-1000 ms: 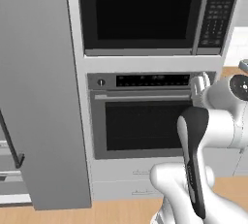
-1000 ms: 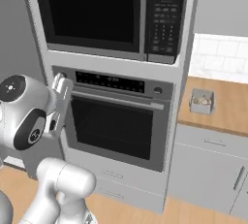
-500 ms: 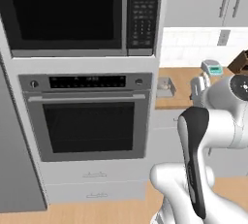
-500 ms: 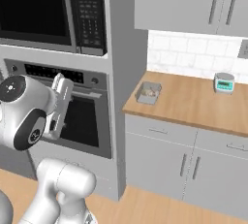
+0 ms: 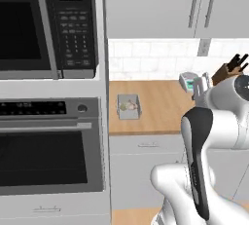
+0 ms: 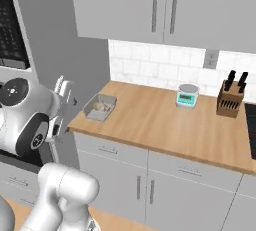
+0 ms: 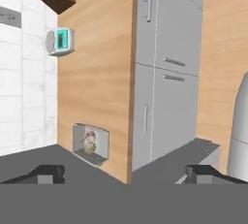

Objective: Take the meat container that has the chicken drumstick and place it on the second highest rack of the freezer. Then take the vegetable container that has the garlics and place it on the highest rack of the freezer.

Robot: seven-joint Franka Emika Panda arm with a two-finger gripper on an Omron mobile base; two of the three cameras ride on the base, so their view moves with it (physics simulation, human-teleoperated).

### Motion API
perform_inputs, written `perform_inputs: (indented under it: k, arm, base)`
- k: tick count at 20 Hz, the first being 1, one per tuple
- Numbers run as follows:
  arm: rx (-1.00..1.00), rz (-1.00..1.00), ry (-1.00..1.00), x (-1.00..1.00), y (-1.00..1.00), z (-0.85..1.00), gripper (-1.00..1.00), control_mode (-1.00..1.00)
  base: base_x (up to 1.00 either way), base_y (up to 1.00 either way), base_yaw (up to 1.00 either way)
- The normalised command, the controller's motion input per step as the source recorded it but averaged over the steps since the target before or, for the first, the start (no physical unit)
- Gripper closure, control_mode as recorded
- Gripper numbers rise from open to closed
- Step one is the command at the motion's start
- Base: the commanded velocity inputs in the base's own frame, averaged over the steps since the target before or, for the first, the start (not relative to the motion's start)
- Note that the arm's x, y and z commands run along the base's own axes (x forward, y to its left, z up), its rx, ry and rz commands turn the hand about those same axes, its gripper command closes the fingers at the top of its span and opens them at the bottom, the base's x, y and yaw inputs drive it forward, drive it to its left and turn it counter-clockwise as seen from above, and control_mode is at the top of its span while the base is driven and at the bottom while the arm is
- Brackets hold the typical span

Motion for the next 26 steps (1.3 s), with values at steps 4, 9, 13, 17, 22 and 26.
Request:
perform_inputs:
  k: [4, 9, 13, 17, 22, 26]
  arm:
    - [0.0, 0.0, 0.0, 0.0, 0.0, 0.0, -1.0, 1.0]
    - [0.0, 0.0, 0.0, 0.0, 0.0, 0.0, -1.0, 1.0]
    - [0.14, 0.28, 0.01, 0.18, 0.05, -0.54, -1.0, -1.0]
    - [0.06, 0.33, 0.08, 0.02, 0.56, -0.56, -1.0, -1.0]
    - [0.14, 0.21, 0.3, 0.18, 0.53, -0.62, -1.0, -1.0]
    - [0.16, 0.05, 0.29, 0.08, 0.22, -0.63, -1.0, -1.0]
  base:
    - [0.95, -0.03, 0.0]
    - [0.89, 0.01, 0.06]
    - [0.0, 0.0, 0.0]
    - [0.0, 0.0, 0.0]
    - [0.0, 0.0, 0.0]
    - [0.0, 0.0, 0.0]
